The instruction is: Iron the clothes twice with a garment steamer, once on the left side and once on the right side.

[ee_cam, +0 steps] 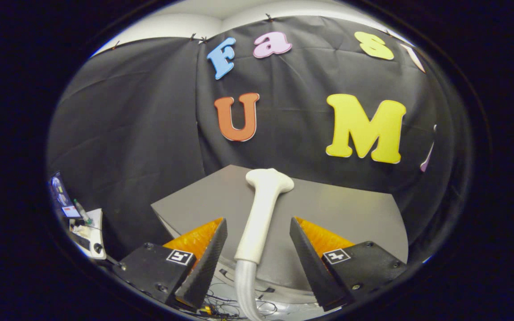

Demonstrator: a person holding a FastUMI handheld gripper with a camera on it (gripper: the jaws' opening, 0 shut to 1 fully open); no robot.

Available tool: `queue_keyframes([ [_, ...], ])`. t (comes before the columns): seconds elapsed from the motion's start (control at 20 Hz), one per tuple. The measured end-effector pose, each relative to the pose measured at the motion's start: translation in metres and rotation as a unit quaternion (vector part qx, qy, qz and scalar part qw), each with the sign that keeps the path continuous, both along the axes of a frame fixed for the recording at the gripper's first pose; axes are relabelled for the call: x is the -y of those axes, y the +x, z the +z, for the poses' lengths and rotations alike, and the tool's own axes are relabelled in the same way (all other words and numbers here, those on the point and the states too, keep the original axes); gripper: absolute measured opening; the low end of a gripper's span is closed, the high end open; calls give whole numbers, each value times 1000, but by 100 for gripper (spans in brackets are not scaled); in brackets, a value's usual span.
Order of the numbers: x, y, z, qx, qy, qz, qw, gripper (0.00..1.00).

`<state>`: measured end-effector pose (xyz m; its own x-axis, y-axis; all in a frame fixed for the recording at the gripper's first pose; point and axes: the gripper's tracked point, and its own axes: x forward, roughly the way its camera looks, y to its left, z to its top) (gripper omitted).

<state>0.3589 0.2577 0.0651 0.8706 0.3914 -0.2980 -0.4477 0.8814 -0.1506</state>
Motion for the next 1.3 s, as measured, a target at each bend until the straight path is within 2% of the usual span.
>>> queue_keyframes([
  [0.2,-11,26,-26,-35,-25,-11,999,89],
  [0.3,-12,30,-41,-71,-23,-20,997,84],
  [0.45,-14,37,-37,-60,13,-36,998,77],
  [0.65,-15,36,-41,-66,6,-41,997,76],
  [0.75,-14,38,-40,-73,12,-44,996,70],
  [0.8,-16,40,-42,-73,19,-46,996,50],
  [1.0,-18,31,-39,-79,24,-37,996,40],
  [1.3,19,2,-23,-72,48,-50,995,37],
])
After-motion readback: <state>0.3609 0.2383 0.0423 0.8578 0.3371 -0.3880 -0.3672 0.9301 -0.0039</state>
